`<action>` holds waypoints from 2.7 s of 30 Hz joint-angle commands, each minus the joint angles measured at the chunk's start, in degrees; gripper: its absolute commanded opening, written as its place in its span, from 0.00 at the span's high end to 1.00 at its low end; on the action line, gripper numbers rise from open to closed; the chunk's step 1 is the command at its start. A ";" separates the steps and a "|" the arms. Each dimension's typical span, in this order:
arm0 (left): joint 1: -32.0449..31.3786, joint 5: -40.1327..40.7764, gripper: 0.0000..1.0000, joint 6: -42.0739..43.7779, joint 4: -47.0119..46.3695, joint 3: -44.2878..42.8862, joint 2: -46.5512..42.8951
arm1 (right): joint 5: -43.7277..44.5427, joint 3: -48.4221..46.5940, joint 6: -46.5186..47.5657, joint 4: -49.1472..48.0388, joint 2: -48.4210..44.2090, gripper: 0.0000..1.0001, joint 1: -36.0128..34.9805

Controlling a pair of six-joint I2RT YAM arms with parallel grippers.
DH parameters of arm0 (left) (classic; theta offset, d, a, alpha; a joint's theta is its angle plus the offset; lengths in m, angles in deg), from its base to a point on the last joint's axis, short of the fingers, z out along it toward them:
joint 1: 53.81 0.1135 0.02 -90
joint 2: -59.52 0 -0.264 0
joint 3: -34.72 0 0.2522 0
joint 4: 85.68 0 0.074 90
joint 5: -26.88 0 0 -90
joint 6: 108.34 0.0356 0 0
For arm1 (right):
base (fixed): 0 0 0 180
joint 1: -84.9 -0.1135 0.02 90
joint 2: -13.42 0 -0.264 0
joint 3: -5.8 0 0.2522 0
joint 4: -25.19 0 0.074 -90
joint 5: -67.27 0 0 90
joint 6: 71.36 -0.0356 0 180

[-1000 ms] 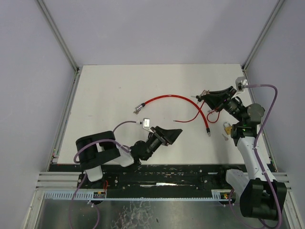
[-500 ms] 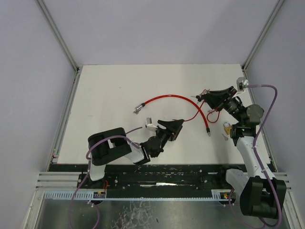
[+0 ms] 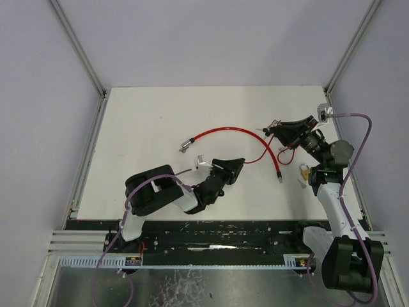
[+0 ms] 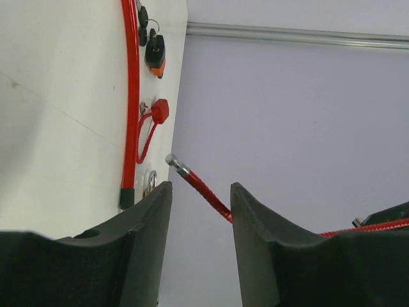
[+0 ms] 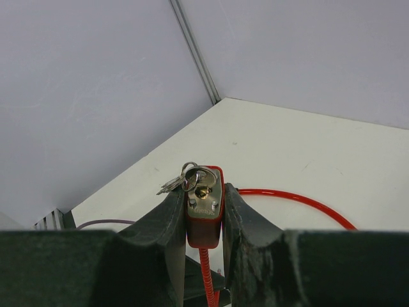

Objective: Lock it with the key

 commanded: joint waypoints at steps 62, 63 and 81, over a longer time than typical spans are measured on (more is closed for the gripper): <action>11.82 -61.69 1.00 80.67 7.08 -7.45 -15.00 | -15.56 -6.06 6.95 4.55 11.11 1.00 -7.61; 12.40 -63.26 1.00 79.78 6.78 -7.40 -14.64 | -15.92 -5.69 6.35 3.23 11.49 1.00 -8.17; 16.98 -76.81 1.00 64.88 -3.46 -8.96 -8.27 | -16.67 -4.93 14.06 6.74 15.91 1.00 -11.81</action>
